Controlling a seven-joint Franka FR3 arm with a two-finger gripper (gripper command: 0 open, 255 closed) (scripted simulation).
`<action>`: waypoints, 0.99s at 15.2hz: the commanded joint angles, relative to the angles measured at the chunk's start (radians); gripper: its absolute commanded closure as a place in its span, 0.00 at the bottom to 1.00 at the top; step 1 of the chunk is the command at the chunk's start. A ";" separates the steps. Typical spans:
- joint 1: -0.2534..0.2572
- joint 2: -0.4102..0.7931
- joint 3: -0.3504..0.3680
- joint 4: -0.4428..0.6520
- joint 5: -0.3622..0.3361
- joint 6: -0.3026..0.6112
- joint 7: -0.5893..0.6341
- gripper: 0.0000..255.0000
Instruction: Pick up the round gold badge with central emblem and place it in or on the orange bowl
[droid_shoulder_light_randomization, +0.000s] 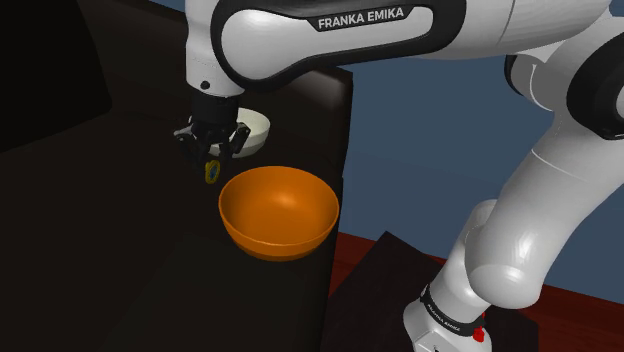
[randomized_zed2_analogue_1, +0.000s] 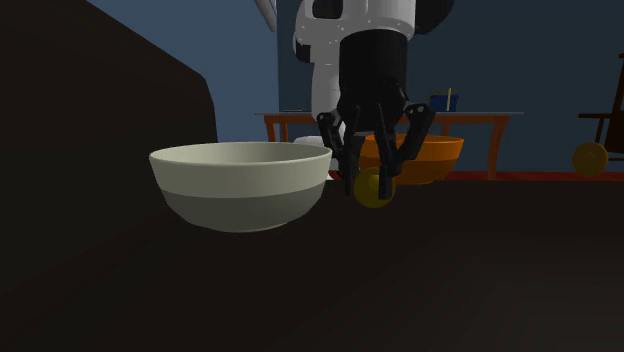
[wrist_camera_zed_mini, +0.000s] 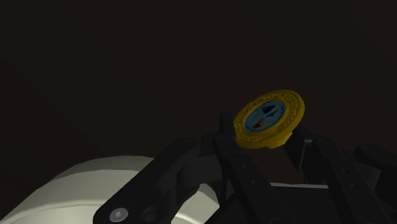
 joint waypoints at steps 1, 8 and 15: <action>0.000 0.000 0.000 0.000 0.000 0.000 0.000 1.00; 0.000 -0.002 0.000 0.051 0.002 -0.053 -0.002 1.00; 0.000 0.002 0.000 0.150 0.000 -0.148 -0.002 1.00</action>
